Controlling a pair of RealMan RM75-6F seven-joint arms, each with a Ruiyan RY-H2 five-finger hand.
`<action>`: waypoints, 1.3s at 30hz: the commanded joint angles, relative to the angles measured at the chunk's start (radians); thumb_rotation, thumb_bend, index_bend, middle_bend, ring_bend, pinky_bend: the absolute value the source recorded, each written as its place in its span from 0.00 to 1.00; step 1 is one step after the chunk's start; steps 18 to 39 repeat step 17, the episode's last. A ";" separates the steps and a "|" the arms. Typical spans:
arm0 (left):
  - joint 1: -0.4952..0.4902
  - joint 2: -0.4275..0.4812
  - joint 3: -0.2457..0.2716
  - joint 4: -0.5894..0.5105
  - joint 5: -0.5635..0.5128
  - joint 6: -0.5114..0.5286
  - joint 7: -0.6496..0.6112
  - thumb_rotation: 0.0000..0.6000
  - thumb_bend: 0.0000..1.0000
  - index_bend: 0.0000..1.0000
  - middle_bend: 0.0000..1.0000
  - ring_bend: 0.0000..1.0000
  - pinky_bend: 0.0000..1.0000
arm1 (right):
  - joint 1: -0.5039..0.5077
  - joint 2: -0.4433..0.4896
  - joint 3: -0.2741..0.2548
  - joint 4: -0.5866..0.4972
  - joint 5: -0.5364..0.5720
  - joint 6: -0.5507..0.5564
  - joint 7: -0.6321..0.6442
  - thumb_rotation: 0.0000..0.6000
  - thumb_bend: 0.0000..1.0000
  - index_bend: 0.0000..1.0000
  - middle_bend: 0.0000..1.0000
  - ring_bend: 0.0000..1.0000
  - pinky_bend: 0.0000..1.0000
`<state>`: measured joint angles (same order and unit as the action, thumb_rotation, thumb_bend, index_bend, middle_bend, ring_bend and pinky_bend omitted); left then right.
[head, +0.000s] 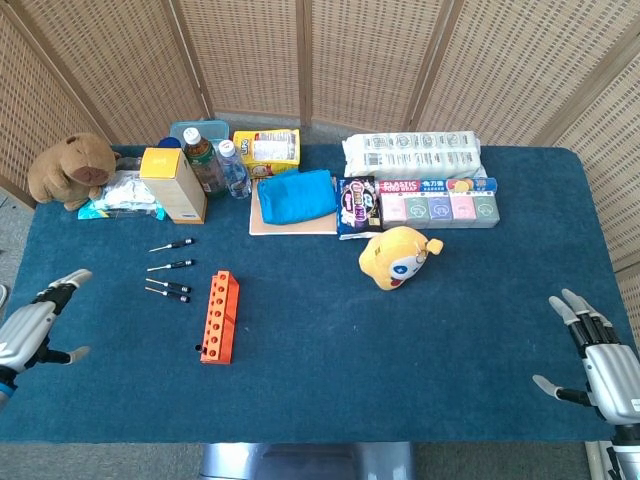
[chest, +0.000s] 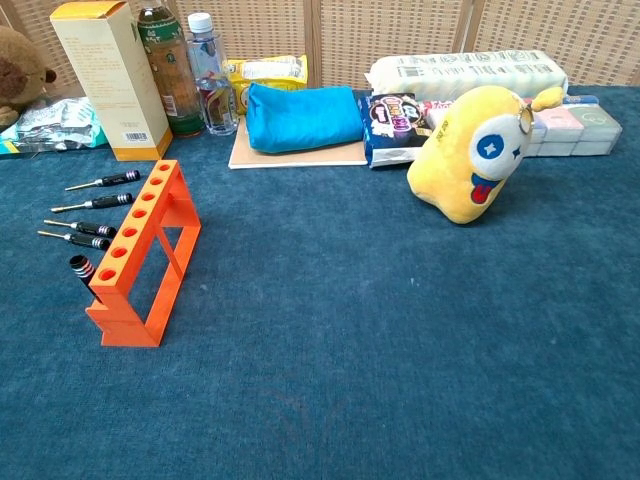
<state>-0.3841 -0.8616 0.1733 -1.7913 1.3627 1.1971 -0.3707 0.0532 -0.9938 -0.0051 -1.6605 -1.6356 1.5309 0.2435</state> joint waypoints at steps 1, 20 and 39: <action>0.047 -0.028 -0.004 0.030 -0.016 0.056 0.068 1.00 0.17 0.00 0.00 0.00 0.05 | 0.002 -0.003 0.002 -0.001 0.003 -0.005 -0.009 1.00 0.03 0.02 0.00 0.02 0.11; 0.297 -0.246 -0.094 0.140 -0.008 0.470 0.470 1.00 0.15 0.00 0.00 0.00 0.02 | -0.018 -0.069 0.039 0.040 0.009 0.075 -0.093 1.00 0.03 0.02 0.00 0.00 0.02; 0.297 -0.246 -0.094 0.140 -0.008 0.470 0.470 1.00 0.15 0.00 0.00 0.00 0.02 | -0.018 -0.069 0.039 0.040 0.009 0.075 -0.093 1.00 0.03 0.02 0.00 0.00 0.02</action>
